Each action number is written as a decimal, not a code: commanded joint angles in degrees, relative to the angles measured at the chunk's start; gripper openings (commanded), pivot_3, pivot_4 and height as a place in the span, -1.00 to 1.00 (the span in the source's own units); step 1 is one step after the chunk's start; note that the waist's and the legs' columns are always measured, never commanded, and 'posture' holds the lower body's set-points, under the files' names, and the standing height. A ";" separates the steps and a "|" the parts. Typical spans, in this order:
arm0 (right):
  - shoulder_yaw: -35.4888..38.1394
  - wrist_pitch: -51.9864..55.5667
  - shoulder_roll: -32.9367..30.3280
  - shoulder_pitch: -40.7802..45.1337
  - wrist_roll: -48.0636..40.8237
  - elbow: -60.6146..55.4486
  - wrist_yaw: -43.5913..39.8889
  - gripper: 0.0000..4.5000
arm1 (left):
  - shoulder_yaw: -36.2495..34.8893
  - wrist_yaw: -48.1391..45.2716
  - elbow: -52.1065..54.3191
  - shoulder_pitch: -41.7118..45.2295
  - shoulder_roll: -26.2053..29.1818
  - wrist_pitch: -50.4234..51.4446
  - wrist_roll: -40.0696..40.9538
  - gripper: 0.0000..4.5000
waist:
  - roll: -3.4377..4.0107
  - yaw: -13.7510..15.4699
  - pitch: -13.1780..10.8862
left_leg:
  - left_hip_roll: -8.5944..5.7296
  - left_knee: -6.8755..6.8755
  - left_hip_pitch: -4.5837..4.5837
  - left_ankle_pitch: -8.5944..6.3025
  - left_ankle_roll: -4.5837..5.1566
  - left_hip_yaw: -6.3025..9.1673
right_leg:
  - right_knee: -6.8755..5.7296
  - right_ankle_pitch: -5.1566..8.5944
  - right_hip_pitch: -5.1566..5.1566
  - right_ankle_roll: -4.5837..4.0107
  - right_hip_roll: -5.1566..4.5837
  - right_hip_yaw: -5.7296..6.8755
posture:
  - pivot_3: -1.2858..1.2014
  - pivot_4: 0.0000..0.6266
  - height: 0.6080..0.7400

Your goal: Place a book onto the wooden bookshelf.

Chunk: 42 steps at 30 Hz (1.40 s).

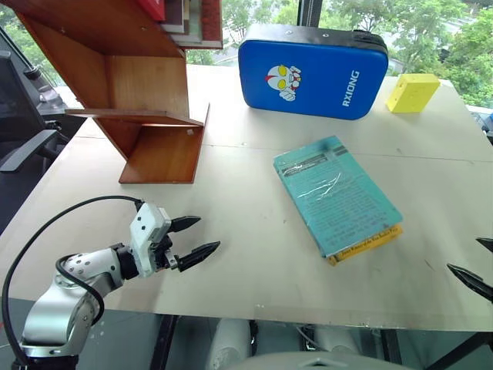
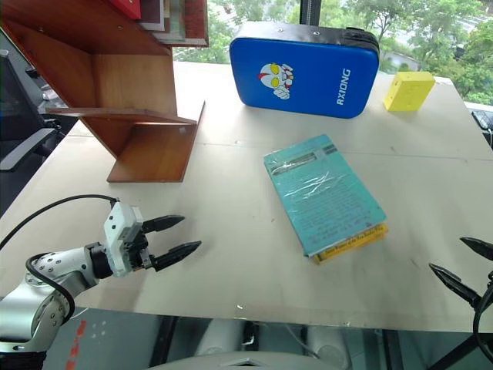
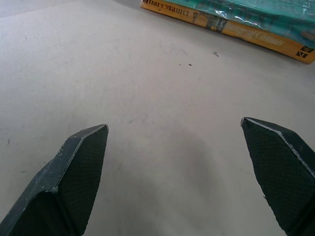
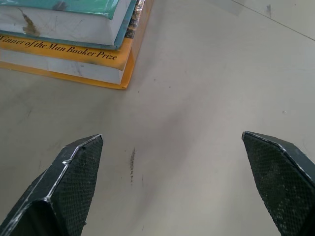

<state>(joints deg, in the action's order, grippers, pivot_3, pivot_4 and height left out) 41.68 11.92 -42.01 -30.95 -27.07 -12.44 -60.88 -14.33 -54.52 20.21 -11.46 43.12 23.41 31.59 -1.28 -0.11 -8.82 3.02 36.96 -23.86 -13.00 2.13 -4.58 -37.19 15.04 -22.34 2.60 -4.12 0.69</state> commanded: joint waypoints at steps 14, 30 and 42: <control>-23.26 38.72 -8.18 40.37 0.95 -12.35 34.84 -0.42 | 5.98 -2.77 12.72 15.79 0.41 5.65 9.52 1.00 | -0.03 0.70 0.03 | 0.03 0.11 -0.24 0.02 0.02 -0.23 | -0.06 -0.13 -0.31 -0.10 0.36 -0.05 | 0.03 -0.52 1.00; -40.06 51.67 -7.59 53.56 4.41 -1.29 31.48 -0.95 | 3.36 -1.43 16.19 5.16 -0.47 1.46 8.22 1.00 | 0.01 0.71 0.01 | 0.06 0.35 -0.80 0.02 0.04 -0.05 | 0.01 -0.28 -0.60 0.19 0.52 0.08 | 0.03 -0.52 1.00; -40.03 55.15 -3.64 55.38 1.47 -9.47 31.13 -0.95 | 2.00 -3.83 12.30 2.77 -0.35 -2.66 7.06 1.00 | 0.01 0.71 0.01 | 0.08 0.40 -0.79 0.02 0.03 -0.05 | -0.23 -0.29 -0.71 0.20 0.56 0.04 | 0.03 -0.52 1.00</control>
<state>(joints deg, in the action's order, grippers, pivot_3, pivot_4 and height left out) 0.96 66.40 -46.02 23.91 -25.23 -19.04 -30.01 -11.11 -57.60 32.31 -8.39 42.77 22.55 38.89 -1.27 0.60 -8.81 3.10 37.36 -24.65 -12.98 2.16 -4.62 -37.42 14.75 -23.05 2.80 -3.56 0.74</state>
